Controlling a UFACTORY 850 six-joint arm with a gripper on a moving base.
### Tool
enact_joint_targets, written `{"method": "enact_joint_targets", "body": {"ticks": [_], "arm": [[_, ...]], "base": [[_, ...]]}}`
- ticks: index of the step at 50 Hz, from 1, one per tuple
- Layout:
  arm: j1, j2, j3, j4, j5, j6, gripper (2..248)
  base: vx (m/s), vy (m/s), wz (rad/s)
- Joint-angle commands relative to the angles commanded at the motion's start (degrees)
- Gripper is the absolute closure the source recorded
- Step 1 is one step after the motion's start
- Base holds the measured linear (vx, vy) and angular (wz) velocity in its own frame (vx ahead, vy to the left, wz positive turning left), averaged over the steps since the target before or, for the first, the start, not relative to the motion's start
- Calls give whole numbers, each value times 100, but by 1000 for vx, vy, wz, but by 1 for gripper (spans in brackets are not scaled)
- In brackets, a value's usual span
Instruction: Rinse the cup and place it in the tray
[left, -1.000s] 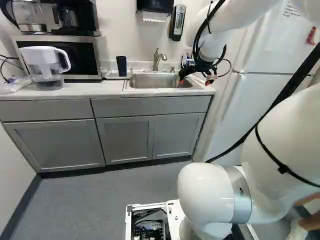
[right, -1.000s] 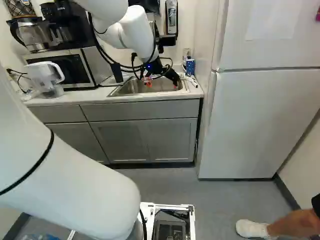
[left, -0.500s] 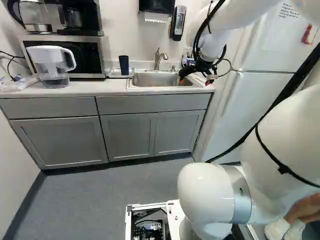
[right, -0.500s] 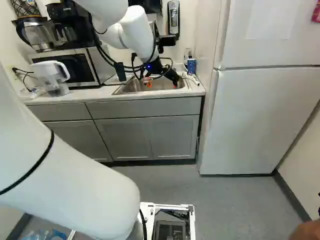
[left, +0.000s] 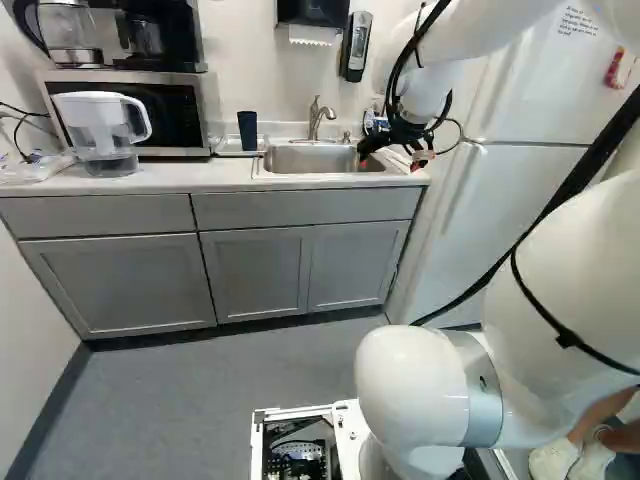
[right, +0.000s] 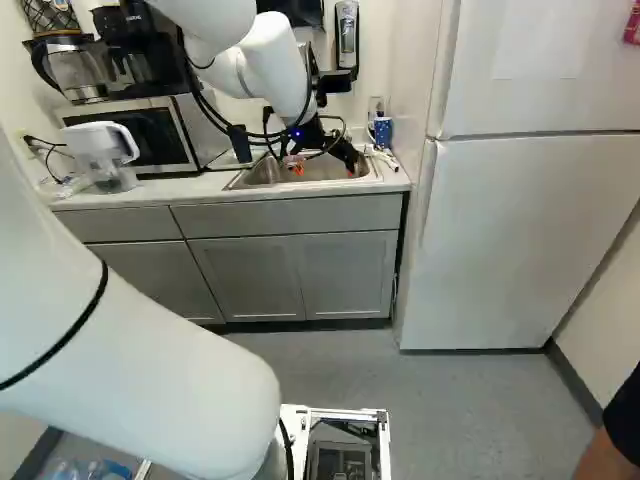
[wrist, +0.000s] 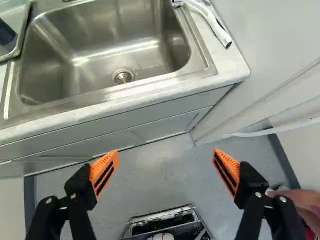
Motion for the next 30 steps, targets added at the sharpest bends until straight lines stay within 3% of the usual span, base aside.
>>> {"method": "enact_joint_targets", "body": {"ticks": [30], "arm": [[85,36,354,9,574,-11,3]], "base": [[0,0,0]]}}
